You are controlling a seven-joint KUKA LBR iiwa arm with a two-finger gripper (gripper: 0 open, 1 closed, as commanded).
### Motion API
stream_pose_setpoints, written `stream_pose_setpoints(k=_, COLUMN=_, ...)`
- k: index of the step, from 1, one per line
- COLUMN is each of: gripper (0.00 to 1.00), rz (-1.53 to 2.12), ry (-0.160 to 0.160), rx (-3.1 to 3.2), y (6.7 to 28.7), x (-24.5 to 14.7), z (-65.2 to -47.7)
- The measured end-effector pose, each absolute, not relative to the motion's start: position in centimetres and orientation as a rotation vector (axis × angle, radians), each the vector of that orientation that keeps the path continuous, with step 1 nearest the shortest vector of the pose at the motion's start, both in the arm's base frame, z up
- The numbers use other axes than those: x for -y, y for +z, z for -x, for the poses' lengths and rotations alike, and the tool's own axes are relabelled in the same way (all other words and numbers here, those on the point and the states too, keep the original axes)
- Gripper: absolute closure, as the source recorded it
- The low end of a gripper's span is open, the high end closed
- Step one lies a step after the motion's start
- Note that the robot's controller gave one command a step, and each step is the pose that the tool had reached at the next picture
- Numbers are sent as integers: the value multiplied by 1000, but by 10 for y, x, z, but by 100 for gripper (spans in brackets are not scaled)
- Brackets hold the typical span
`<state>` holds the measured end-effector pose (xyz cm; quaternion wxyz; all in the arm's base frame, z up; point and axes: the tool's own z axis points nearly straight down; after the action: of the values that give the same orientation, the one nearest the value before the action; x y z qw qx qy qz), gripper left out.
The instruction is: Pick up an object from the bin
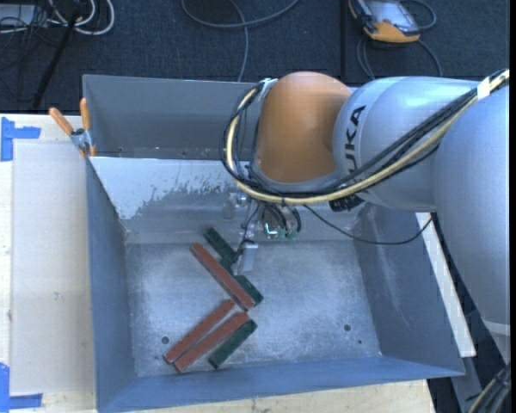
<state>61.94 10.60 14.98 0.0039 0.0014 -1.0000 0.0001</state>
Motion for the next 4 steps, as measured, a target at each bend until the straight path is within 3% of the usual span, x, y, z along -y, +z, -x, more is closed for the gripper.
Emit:
stream_pose_setpoints(k=1, gripper=0, rz=-1, ry=-1, rx=3141, y=154, x=-106, z=-621)
stream_pose_setpoints(k=2, gripper=0, rz=264, ry=-3, rx=3137, y=104, x=-99, z=-610)
stream_pose_setpoints(k=3, gripper=0, rz=384, ry=1, rx=3113, y=106, x=-96, z=-603)
stream_pose_setpoints(k=4, gripper=0, rz=428, ry=-2, rx=3115, y=133, x=-96, z=-606)
